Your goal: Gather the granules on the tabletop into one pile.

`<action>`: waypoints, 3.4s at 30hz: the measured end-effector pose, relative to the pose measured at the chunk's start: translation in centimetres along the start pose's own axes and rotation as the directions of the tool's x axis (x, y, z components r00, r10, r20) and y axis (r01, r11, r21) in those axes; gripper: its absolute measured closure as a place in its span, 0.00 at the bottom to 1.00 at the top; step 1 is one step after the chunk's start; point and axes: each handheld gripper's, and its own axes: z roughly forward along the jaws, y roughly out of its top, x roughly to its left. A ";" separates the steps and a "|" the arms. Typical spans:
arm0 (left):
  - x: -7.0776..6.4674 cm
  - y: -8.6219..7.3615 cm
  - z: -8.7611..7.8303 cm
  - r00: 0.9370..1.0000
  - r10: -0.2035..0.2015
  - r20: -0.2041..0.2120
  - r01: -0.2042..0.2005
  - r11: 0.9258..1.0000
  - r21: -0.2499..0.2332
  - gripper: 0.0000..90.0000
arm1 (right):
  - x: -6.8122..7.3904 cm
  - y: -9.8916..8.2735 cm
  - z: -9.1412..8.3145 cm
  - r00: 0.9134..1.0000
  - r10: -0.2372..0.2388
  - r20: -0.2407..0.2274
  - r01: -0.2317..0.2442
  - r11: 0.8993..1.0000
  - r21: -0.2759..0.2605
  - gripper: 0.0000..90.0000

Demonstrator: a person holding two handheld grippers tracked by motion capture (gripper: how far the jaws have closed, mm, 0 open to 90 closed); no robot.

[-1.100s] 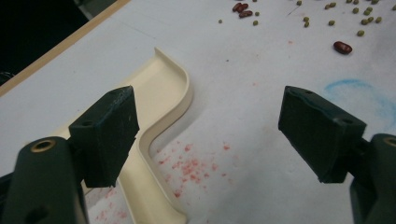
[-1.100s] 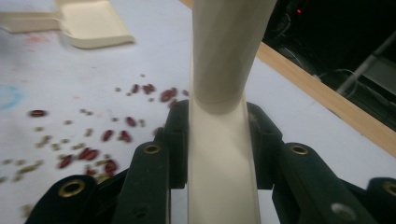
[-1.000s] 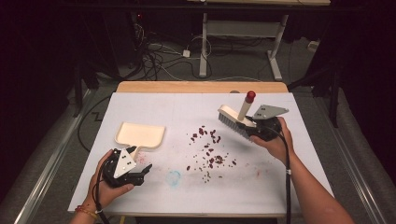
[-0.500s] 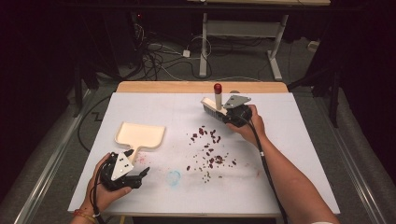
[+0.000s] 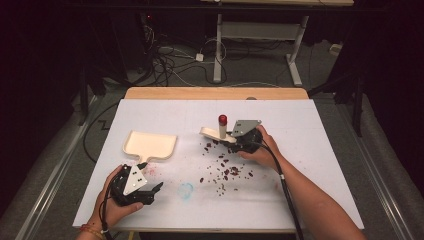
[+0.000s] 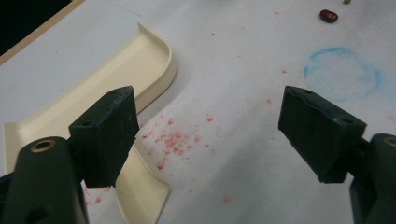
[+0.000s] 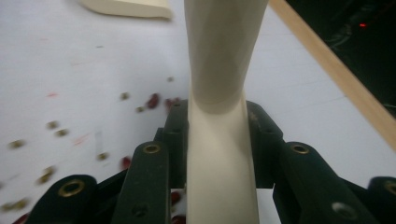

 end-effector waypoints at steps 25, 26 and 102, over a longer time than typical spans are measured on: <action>-0.7 0.2 0.1 0.999 0.044 0.013 -0.044 0.999 0.028 0.21 | 0.5 1.2 -3.8 0.995 -0.077 0.058 0.081 0.995 -0.057 0.75; -0.7 0.2 0.1 0.999 0.043 0.013 -0.043 0.999 0.027 0.21 | 0.1 1.5 -3.4 0.995 -0.071 0.072 0.076 0.995 -0.061 0.75; 0.7 0.0 -2.2 0.997 -0.040 -0.073 0.036 0.998 -0.056 0.21 | 12.6 4.0 -0.4 0.837 0.547 0.011 -0.542 0.831 -0.126 0.75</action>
